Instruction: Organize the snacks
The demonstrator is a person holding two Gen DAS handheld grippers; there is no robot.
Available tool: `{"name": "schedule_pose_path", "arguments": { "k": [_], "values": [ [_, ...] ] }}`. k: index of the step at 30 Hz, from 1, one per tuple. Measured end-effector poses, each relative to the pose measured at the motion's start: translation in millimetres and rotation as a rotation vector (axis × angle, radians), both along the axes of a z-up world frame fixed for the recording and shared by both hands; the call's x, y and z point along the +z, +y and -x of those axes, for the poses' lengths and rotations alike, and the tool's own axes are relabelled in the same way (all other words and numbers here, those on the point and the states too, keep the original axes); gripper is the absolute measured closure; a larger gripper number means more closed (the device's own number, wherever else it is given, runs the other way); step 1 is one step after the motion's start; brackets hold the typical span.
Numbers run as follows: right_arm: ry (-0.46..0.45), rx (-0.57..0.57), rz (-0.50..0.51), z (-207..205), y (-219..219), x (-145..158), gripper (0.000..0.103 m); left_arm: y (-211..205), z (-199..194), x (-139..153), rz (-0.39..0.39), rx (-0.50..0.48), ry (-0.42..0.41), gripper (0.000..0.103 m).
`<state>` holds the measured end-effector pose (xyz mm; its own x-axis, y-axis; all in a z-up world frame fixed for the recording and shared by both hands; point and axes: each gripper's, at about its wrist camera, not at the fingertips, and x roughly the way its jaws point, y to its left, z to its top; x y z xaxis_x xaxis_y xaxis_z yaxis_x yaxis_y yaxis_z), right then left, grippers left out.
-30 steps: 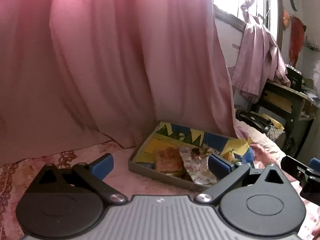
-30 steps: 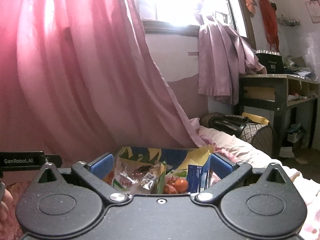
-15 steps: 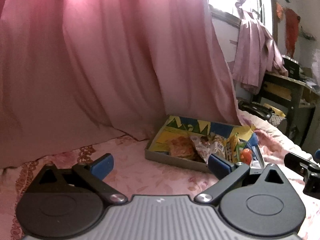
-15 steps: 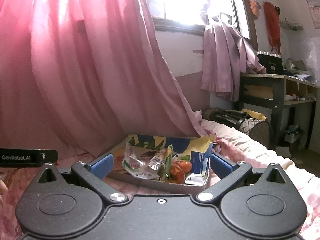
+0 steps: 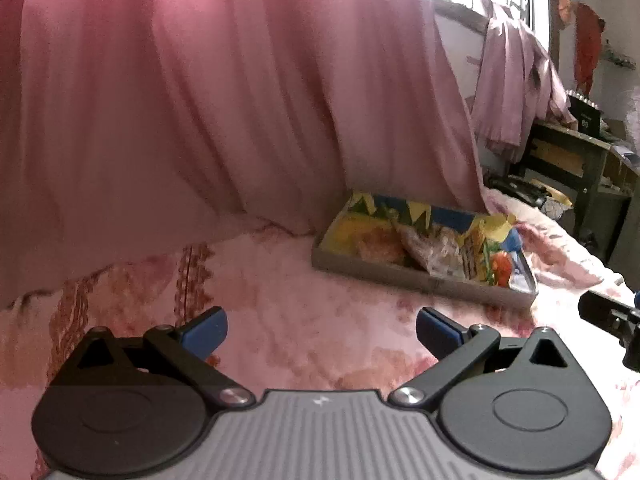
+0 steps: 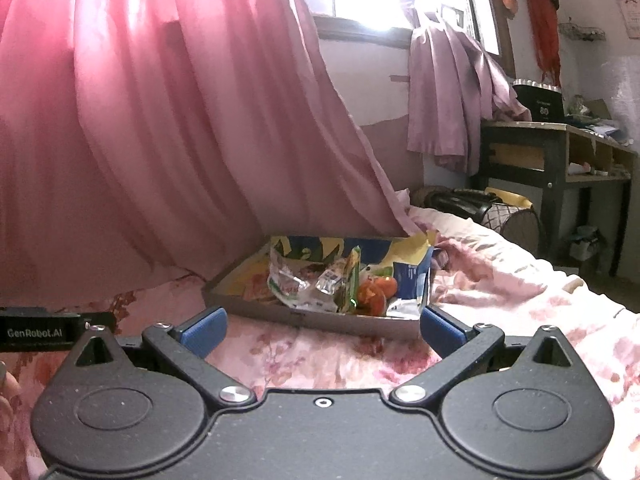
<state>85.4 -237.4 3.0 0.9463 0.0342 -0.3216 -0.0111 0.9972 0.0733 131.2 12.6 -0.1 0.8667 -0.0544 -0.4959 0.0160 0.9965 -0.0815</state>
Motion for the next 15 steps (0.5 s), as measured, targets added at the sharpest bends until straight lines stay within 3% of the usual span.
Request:
{"name": "schedule_pose_path", "arguments": {
  "k": [15],
  "values": [
    [0.061, -0.004, 0.032, 7, 16, -15, 0.001, 7, 15, -13, -0.005, 0.016, 0.013, 0.000]
  ]
}}
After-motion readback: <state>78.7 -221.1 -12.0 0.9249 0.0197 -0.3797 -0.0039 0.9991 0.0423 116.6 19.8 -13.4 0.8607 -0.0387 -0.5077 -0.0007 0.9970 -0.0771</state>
